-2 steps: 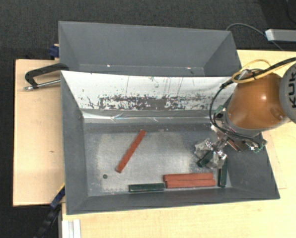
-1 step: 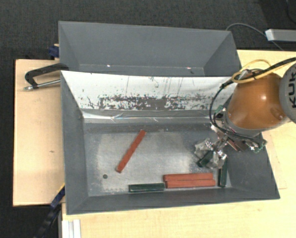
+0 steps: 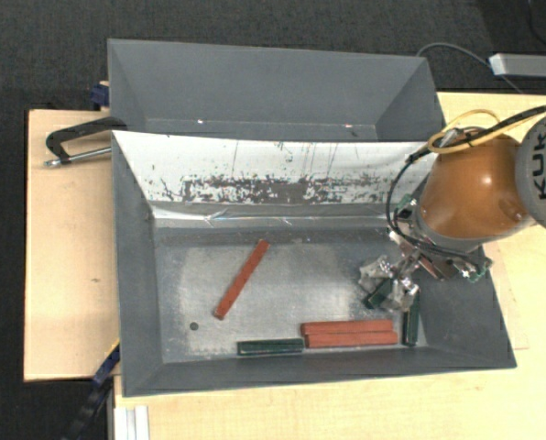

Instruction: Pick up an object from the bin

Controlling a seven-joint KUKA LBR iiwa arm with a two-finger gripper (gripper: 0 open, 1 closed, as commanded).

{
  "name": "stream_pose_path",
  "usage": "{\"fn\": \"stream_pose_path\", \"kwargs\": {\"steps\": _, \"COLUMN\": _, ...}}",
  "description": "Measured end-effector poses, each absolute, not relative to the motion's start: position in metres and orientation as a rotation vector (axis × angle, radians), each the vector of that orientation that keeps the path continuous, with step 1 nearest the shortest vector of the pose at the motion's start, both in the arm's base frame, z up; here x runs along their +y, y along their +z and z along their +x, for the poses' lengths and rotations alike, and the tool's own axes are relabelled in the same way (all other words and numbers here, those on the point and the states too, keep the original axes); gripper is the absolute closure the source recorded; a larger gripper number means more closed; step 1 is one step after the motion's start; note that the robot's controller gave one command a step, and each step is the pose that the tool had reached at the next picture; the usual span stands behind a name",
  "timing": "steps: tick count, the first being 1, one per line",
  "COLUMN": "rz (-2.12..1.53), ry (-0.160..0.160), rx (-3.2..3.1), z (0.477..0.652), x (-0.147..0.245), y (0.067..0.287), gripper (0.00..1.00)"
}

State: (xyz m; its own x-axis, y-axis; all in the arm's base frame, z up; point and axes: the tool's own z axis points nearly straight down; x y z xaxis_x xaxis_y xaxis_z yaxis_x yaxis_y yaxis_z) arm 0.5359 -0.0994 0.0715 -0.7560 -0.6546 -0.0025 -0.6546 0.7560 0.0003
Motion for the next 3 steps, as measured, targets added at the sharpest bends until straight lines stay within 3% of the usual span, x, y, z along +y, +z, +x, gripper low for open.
{"fn": "stream_pose_path", "kwargs": {"steps": 3, "rz": -1.093, "ry": -0.003, "rx": 2.938, "z": 0.537, "x": -0.099, "y": 0.100, "gripper": 1.00}}
